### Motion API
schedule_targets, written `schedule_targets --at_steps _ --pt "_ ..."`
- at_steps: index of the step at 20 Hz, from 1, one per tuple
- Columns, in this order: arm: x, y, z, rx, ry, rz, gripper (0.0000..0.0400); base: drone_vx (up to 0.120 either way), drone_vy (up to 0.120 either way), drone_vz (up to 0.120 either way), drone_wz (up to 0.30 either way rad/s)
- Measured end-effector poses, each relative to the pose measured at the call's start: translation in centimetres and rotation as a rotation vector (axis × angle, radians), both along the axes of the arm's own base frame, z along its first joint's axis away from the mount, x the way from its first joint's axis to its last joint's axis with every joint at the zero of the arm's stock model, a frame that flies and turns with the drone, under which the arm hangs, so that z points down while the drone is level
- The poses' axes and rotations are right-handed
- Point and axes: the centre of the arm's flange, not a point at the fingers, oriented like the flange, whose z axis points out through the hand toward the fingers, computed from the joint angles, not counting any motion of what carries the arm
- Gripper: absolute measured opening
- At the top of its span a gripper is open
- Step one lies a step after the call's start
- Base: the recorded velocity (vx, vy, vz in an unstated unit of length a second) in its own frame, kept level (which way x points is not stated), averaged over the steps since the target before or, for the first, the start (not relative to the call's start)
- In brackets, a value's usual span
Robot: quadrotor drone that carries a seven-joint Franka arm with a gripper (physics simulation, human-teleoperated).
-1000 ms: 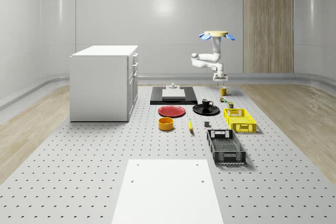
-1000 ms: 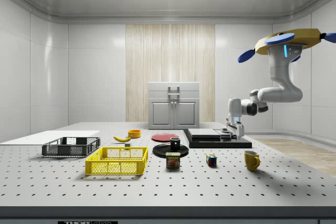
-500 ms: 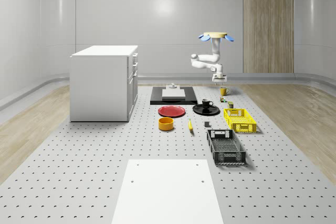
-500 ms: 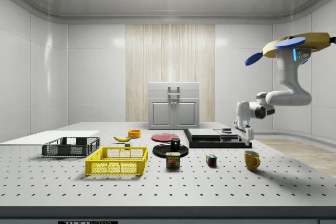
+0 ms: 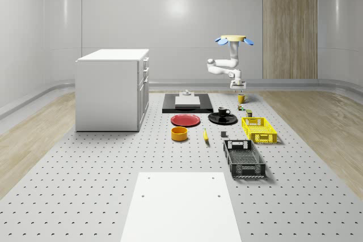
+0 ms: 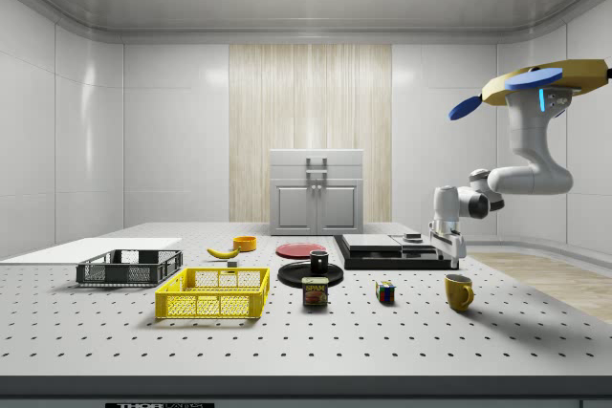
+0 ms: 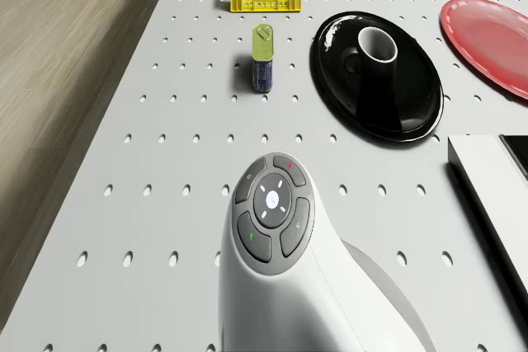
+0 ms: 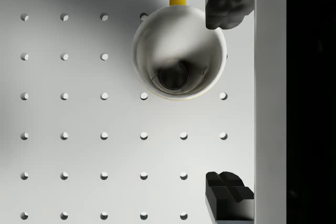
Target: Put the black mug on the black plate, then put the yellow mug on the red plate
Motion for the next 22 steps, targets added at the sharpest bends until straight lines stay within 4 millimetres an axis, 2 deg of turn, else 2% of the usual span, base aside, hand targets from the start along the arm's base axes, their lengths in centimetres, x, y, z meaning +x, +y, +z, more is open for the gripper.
schedule_targets --at_steps 6,12,22 --pt "0.0 0.0 0.0 0.0 0.0 0.0 0.04 0.0 0.0 -0.113 0.0" --pt "0.0 -0.6 0.1 0.0 0.0 0.0 0.04 0.0 0.0 0.0 0.0" --pt "0.0 -0.5 1.9 0.0 0.0 0.0 0.04 0.0 0.0 0.0 0.0"
